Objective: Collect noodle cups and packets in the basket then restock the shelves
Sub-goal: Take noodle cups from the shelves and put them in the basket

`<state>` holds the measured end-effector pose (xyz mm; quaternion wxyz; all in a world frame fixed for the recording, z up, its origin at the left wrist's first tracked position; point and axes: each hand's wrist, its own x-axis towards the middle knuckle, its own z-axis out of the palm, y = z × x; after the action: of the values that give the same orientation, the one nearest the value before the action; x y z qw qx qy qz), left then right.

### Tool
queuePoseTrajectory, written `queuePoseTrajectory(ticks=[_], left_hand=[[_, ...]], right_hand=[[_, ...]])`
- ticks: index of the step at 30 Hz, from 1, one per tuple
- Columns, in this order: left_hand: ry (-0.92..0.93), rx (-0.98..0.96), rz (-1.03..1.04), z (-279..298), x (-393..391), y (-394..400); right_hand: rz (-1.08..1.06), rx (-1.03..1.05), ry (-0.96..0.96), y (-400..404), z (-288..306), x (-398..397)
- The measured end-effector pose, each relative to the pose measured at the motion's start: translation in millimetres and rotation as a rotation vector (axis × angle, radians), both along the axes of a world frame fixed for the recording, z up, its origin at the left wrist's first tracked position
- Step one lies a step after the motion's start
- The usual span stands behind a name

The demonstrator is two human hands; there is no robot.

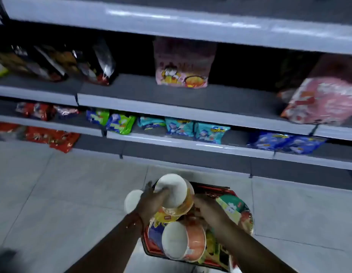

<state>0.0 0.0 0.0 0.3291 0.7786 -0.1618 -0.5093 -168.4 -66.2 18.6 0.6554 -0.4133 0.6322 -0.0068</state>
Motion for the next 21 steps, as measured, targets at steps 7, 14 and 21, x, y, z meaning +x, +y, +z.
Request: queuePoseTrajectory(ticks=[7, 14, 21], left_hand=[[0.15, 0.146, 0.089, -31.9, 0.3, -45.8], [0.528, -0.066, 0.432, 27.3, 16.3, -22.8], [0.503, -0.416, 0.419, 202.1, 36.9, -0.8]], right_hand=[[-0.005, 0.028, -0.145, -18.5, -41.5, 28.1], [-0.192, -0.165, -0.258, -13.4, 28.7, 34.0], [-0.065, -0.529, -0.535, 2.5, 197.7, 38.6]])
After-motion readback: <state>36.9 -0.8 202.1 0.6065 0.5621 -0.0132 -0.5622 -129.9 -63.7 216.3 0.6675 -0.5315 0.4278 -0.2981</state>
